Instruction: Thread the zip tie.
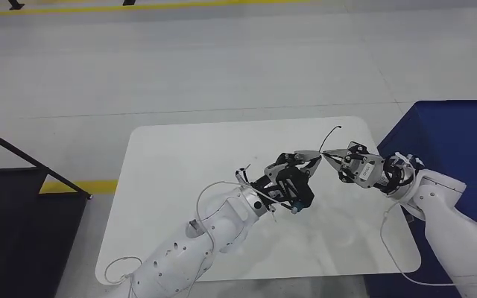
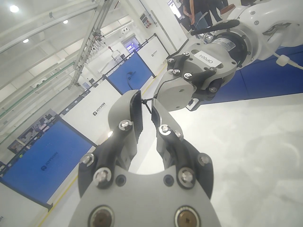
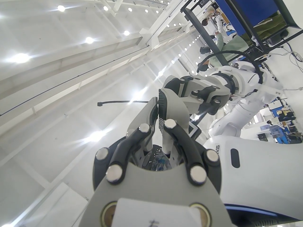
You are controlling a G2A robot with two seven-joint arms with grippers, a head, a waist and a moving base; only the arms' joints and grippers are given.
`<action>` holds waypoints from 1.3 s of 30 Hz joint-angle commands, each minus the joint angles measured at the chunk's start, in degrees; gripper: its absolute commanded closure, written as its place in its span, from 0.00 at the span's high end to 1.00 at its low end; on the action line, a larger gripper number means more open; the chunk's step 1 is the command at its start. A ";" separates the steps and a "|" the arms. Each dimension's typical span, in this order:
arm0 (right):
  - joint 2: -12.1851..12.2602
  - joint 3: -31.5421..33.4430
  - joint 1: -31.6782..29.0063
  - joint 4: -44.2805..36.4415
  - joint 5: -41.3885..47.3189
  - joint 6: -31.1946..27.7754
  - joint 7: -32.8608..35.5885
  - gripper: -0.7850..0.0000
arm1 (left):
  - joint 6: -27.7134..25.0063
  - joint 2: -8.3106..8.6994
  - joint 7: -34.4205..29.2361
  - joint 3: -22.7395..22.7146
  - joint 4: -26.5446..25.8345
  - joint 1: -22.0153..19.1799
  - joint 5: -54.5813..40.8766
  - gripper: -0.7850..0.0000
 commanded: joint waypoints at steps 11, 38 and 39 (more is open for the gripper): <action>-0.41 0.96 -0.64 -0.37 -0.39 0.33 -0.01 0.00 | -1.32 -0.68 0.22 -1.25 -0.24 1.34 1.24 0.12; -1.28 2.69 -1.05 -0.77 -0.81 1.26 -0.04 0.00 | -3.50 -1.89 0.15 -3.52 -1.25 3.83 4.42 0.00; -1.32 2.69 -1.09 -0.83 -0.83 1.24 -0.08 0.00 | -3.70 -1.92 0.13 -3.59 -1.26 3.89 4.64 0.00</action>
